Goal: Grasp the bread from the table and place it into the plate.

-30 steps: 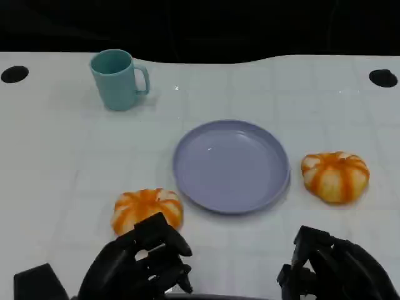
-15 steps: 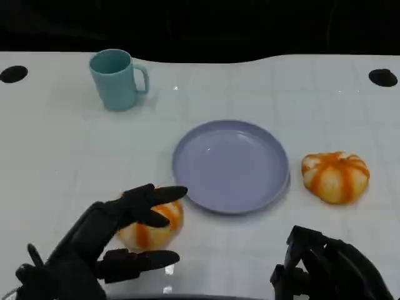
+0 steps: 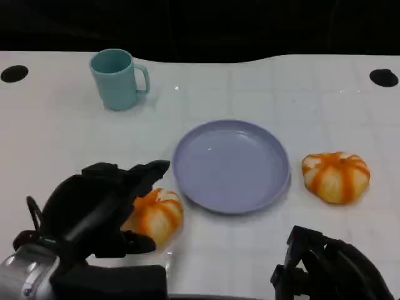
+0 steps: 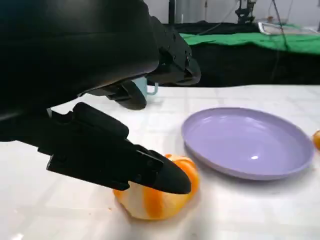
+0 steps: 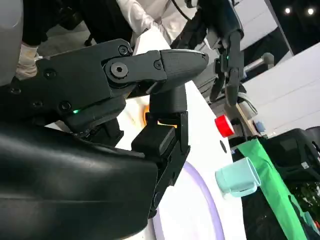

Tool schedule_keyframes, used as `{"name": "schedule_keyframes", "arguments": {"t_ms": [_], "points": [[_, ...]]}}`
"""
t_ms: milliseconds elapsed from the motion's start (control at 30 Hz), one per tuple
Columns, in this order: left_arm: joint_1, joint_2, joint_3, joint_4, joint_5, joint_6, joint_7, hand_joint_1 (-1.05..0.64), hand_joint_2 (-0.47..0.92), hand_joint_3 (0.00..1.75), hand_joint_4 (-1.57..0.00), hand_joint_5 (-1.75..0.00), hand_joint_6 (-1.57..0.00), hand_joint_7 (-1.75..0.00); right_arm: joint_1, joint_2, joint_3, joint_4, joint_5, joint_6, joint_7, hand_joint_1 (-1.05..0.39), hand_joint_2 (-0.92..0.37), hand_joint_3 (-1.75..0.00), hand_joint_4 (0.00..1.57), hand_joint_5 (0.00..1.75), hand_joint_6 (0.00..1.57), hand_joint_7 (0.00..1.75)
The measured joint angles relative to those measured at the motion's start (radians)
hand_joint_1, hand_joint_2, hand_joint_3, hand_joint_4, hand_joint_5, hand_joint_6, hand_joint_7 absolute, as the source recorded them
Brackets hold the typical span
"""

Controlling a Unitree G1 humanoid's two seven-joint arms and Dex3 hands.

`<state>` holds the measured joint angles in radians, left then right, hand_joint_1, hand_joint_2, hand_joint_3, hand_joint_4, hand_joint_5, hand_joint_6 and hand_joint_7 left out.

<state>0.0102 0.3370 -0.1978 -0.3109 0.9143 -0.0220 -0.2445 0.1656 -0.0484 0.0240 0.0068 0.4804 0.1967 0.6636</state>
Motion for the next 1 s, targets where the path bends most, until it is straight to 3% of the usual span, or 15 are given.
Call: {"name": "schedule_keyframes", "arguments": {"t_ms": [267, 667, 867, 1000], "points": [[-0.100, -0.021, -0.122, 0.116, 0.128, 0.129, -0.065, -0.67, 0.84, 0.00, -0.32, -0.20, -0.24, 0.00, 0.007, -0.001, -0.002, -0.026, 0.004, 0.021, -0.005, -0.70, -0.92, -0.23, 0.87, 1.58, 0.78, 1.33], [-0.224, -0.055, -0.216, 0.364, 0.103, 0.211, -0.102, -0.71, 0.86, 0.01, -0.33, -0.12, -0.21, 0.00, 0.009, -0.003, -0.004, -0.026, 0.006, 0.019, -0.002, -0.70, -0.92, -0.23, 0.87, 1.58, 0.78, 1.32], [-0.293, -0.081, -0.249, 0.545, 0.098, 0.210, 0.011, -0.68, 0.87, 0.01, -0.39, -0.12, -0.24, -0.01, 0.010, -0.006, -0.004, -0.026, 0.005, 0.018, 0.000, -0.70, -0.92, -0.24, 0.86, 1.57, 0.77, 1.32], [-0.326, -0.106, -0.254, 0.655, 0.065, 0.189, 0.126, -0.56, 0.87, 0.00, -0.53, -0.17, -0.34, -0.04, 0.011, -0.007, -0.003, -0.026, 0.005, 0.018, 0.001, -0.70, -0.92, -0.23, 0.87, 1.57, 0.77, 1.31]]}}
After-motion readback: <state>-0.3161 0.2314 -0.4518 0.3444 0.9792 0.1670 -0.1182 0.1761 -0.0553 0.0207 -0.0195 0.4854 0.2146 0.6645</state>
